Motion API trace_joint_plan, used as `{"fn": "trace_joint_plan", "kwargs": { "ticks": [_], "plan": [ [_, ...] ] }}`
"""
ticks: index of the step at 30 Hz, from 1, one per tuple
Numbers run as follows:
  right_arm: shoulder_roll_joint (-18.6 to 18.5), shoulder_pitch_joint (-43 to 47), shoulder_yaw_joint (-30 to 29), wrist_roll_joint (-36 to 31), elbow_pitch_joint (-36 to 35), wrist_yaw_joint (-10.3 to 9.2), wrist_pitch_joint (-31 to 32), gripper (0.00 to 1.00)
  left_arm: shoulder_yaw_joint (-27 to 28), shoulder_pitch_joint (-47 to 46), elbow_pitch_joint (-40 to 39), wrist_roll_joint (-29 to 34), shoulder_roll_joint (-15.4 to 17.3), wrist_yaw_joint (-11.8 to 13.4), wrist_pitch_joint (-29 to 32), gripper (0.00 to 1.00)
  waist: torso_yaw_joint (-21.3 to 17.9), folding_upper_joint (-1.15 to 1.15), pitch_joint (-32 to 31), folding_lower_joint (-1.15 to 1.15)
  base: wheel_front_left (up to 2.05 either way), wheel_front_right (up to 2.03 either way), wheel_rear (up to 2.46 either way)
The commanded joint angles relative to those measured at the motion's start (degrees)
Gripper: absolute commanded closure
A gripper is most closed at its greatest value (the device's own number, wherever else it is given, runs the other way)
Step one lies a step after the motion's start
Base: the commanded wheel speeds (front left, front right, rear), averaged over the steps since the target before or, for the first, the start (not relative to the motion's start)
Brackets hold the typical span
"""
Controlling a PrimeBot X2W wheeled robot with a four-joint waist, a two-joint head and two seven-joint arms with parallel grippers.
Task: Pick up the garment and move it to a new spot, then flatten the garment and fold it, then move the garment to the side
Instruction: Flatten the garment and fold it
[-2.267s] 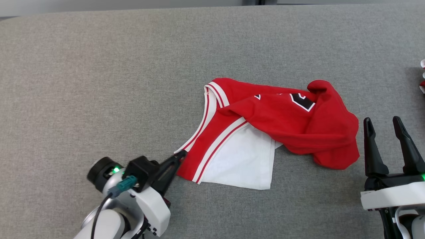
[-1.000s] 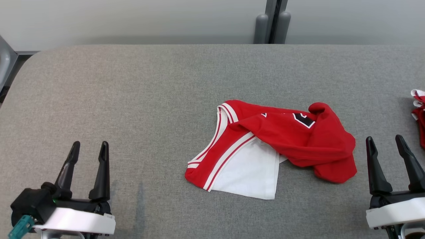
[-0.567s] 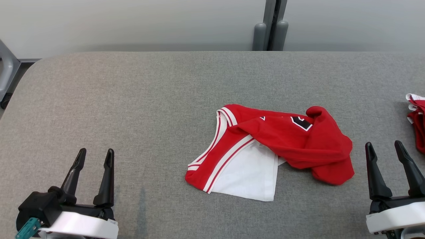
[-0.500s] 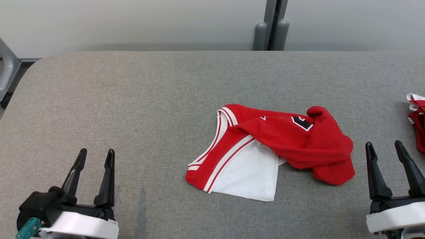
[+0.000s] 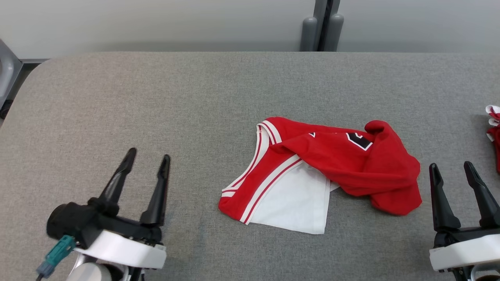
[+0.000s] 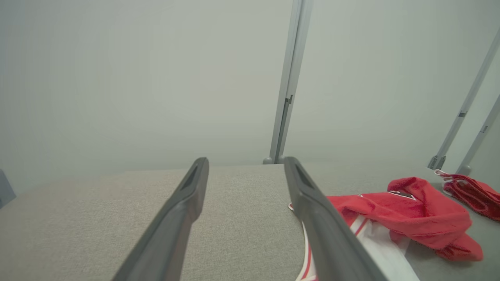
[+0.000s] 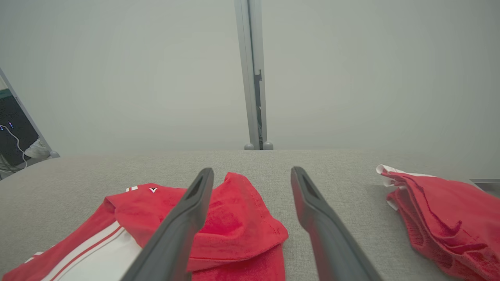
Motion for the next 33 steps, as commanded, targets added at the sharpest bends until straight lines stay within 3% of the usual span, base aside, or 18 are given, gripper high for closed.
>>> {"fn": "trace_joint_plan", "kwargs": {
  "ticks": [1,8,13,25,26,27,29,33],
  "plan": [
    [-0.05,-1.12,0.16,0.12,-0.46,-0.02,0.09,0.00,-2.36,-2.54,-0.17,1.20,-0.47,-1.46,1.19,0.00,-0.31,0.00,1.00,0.00,0.00,0.00,0.00],
    [-0.23,-2.80,1.17,-0.14,-0.40,-0.02,-0.20,0.00,-14.34,-7.61,4.49,4.38,-3.89,-7.28,7.43,0.00,-1.60,0.00,4.18,0.00,0.00,0.00,0.00],
    [-0.15,-3.71,1.70,-0.05,0.15,-0.02,-0.43,0.00,-19.70,-9.53,9.29,5.04,-5.40,-9.36,10.58,0.00,-2.43,0.00,5.97,0.00,0.00,0.00,0.00],
    [0.29,-5.72,2.12,0.76,1.32,-0.02,-1.45,0.00,-24.59,-14.77,22.99,5.09,-7.11,-9.58,20.10,0.00,-4.57,0.00,9.37,0.00,0.00,0.00,0.00],
    [0.35,-5.76,2.11,0.74,1.44,-0.02,-1.50,0.00,-24.68,-14.98,23.72,5.27,-6.99,-9.37,20.66,0.15,-4.70,0.00,9.49,0.00,0.00,0.00,0.00],
    [0.38,-5.91,2.10,0.74,1.56,-0.02,-1.65,0.00,-24.80,-15.22,24.38,5.21,-6.97,-9.37,21.18,0.53,-4.82,0.00,9.58,0.00,0.00,0.00,0.00],
    [0.46,-6.17,2.11,0.73,1.65,-0.02,-1.89,0.00,-24.99,-15.67,25.10,5.13,-7.10,-9.41,21.32,1.00,-4.99,0.00,9.63,0.00,0.00,0.00,0.00],
    [0.66,-6.13,1.74,0.78,2.06,-0.02,-2.28,0.00,-25.36,-15.65,25.32,5.71,-6.60,-9.30,20.69,1.00,-4.95,0.00,9.50,0.00,0.00,0.00,0.00]
  ]
}}
